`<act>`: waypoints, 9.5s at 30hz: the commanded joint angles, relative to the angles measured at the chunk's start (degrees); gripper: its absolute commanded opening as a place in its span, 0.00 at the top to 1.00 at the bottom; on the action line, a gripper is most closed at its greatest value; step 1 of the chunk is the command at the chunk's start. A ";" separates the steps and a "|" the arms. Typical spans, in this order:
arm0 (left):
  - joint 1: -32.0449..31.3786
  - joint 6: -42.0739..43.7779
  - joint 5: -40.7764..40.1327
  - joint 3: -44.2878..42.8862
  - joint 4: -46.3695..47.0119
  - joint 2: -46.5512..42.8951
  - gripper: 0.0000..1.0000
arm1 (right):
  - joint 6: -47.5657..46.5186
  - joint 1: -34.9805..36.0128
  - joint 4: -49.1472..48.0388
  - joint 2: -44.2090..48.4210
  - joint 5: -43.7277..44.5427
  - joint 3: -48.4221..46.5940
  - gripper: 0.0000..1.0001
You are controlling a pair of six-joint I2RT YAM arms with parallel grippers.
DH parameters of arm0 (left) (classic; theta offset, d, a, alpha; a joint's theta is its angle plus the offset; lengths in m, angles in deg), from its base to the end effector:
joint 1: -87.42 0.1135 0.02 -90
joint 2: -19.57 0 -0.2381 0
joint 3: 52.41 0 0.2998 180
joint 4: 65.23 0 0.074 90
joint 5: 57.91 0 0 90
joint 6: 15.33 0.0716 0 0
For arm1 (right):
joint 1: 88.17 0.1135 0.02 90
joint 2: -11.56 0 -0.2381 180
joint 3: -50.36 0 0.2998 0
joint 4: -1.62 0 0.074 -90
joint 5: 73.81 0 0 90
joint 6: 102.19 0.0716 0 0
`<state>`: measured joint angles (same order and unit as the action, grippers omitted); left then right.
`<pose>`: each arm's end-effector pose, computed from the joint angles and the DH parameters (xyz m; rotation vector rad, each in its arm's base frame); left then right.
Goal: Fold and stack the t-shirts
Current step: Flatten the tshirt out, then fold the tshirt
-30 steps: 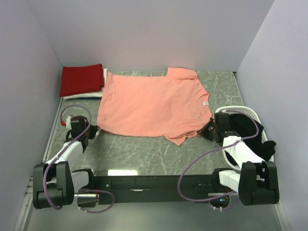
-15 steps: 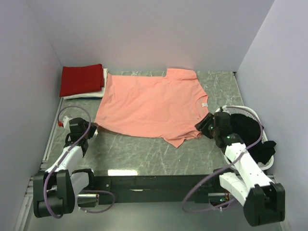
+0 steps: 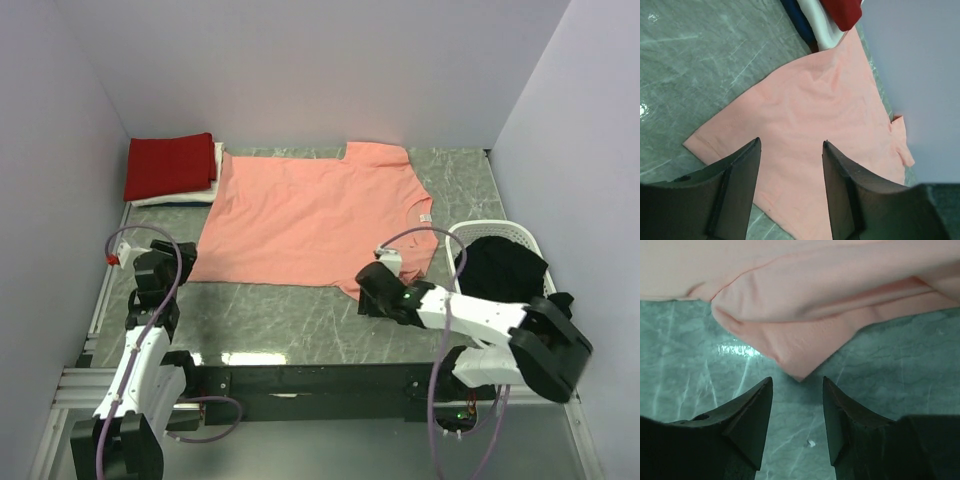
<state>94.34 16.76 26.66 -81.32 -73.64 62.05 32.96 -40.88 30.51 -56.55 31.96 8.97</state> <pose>0.2678 0.0393 0.1496 -1.1172 1.6410 -0.4913 0.2040 0.1923 0.0817 0.0608 2.5169 0.3210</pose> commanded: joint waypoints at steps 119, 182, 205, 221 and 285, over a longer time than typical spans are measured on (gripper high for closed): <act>-9.20 -5.11 -22.60 -9.52 -4.97 29.59 0.68 | 12.33 -5.19 29.85 46.76 -3.73 2.42 1.00; -13.95 -1.77 -21.72 -30.62 -10.87 42.33 0.99 | -9.64 -36.73 4.99 -3.77 -27.89 -22.97 1.00; -12.81 -1.15 -21.99 -39.50 -11.92 49.72 0.99 | -9.46 -49.22 -0.81 -9.40 -35.11 -23.07 1.00; -11.93 0.69 -18.65 -41.26 -9.47 52.88 0.99 | -8.41 -52.21 -3.37 -10.02 -35.37 -19.64 1.00; -11.49 2.19 -10.65 -18.58 5.39 41.90 0.34 | -4.54 -28.74 -9.70 -35.67 -24.56 -34.47 0.85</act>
<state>83.00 18.11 15.08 -100.18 -70.17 104.91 30.55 -70.28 18.64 -89.88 6.73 -20.76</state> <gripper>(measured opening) 0.662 0.142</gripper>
